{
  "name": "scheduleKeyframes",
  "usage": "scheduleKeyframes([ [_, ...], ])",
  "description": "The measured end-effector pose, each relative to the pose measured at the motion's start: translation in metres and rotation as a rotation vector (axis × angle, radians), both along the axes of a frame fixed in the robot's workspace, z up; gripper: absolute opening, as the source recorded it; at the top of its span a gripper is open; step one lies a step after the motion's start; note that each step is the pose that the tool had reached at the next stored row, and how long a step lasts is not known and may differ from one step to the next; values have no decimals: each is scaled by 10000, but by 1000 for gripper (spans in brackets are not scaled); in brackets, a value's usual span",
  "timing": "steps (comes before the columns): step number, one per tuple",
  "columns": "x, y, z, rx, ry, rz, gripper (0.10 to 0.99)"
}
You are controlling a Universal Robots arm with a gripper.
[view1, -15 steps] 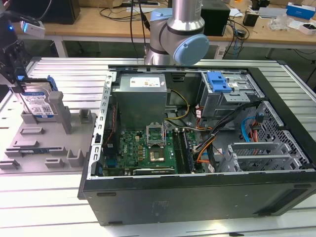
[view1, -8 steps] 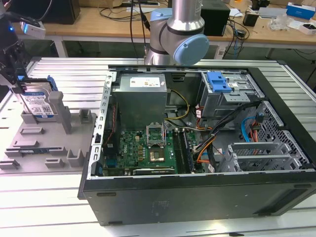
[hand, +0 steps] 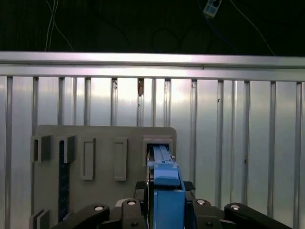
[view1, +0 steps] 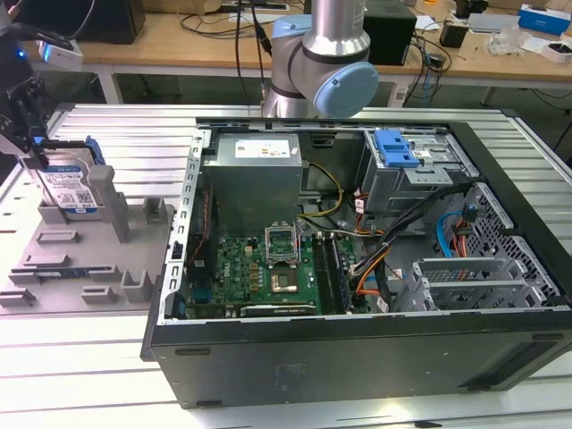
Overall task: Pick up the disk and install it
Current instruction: 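Pick up the disk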
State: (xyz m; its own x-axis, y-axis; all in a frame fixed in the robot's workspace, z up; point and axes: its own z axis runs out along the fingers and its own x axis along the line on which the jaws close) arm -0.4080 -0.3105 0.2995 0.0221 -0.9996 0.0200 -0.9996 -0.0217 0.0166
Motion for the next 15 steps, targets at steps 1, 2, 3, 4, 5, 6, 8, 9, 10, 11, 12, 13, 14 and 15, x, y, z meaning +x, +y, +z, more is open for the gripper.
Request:
scheduleKeyframes([
  [1, 0, 0, -4, 0, 0, 0, 392],
  [2, 0, 0, -7, 0, 0, 0, 392],
  [3, -1, 0, -8, 0, 1, 0, 392],
  [4, -1, 0, -9, 0, 1, 1, 392],
  [5, -1, 0, -10, 0, 1, 0, 392],
  [6, -1, 0, -11, 1, -1, 0, 392],
  [8, -1, -4, -11, 1, -2, -1, 392],
  [9, -1, -7, -11, 0, -1, 0, 392],
  [10, -1, -11, -12, 0, -1, 0, 392],
  [11, -1, -16, -14, 0, -1, 0, 392],
  [12, -1, -17, -15, 0, -1, -1, 392],
  [13, -1, -18, -16, 0, -1, -1, 392],
  [14, -2, -20, -18, 0, 1, 0, 392],
  [15, -2, -20, -21, -1, 3, 0, 365],
])
